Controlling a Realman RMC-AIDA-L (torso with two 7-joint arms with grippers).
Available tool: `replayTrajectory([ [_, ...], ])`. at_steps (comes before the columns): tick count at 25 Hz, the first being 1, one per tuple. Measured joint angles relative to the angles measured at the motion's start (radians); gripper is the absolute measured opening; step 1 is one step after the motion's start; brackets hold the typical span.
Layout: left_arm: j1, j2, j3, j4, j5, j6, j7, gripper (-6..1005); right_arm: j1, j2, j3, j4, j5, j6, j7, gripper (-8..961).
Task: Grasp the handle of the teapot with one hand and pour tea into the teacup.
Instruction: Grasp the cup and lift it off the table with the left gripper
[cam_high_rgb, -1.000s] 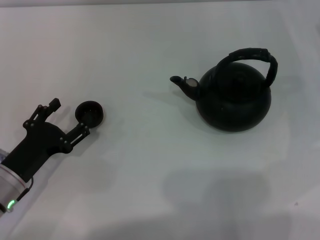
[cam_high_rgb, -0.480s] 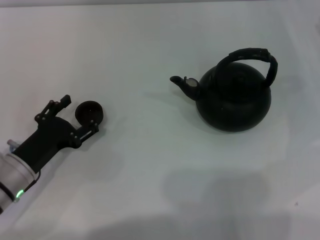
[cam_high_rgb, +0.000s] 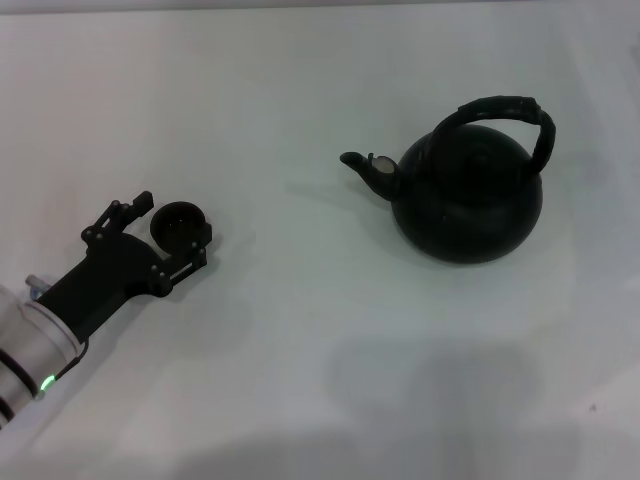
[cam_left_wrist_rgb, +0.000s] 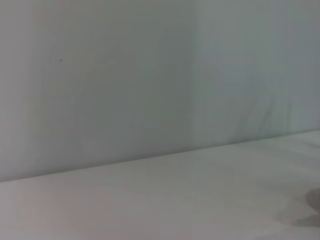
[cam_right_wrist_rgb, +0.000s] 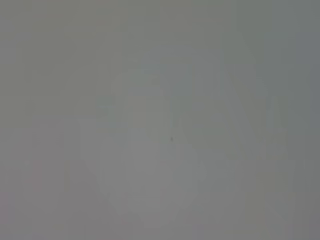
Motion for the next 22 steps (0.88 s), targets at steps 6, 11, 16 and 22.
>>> replayTrajectory([
  [6,0.000,0.000,-0.003,0.000,0.000,0.010,0.000,887,0.001,0.000,0.000,-0.002,0.000,0.000,-0.002,873],
  [11,-0.004,0.000,-0.005,0.000,0.000,0.018,0.000,887,0.001,0.000,0.000,-0.003,0.000,0.000,-0.002,873],
  [16,-0.011,-0.001,-0.001,0.000,0.000,0.039,0.000,888,0.001,0.000,0.000,-0.003,0.000,0.000,-0.003,874],
  [22,-0.011,0.000,0.000,0.000,0.000,0.044,0.000,888,0.001,0.000,0.000,-0.002,0.000,0.000,-0.003,872],
])
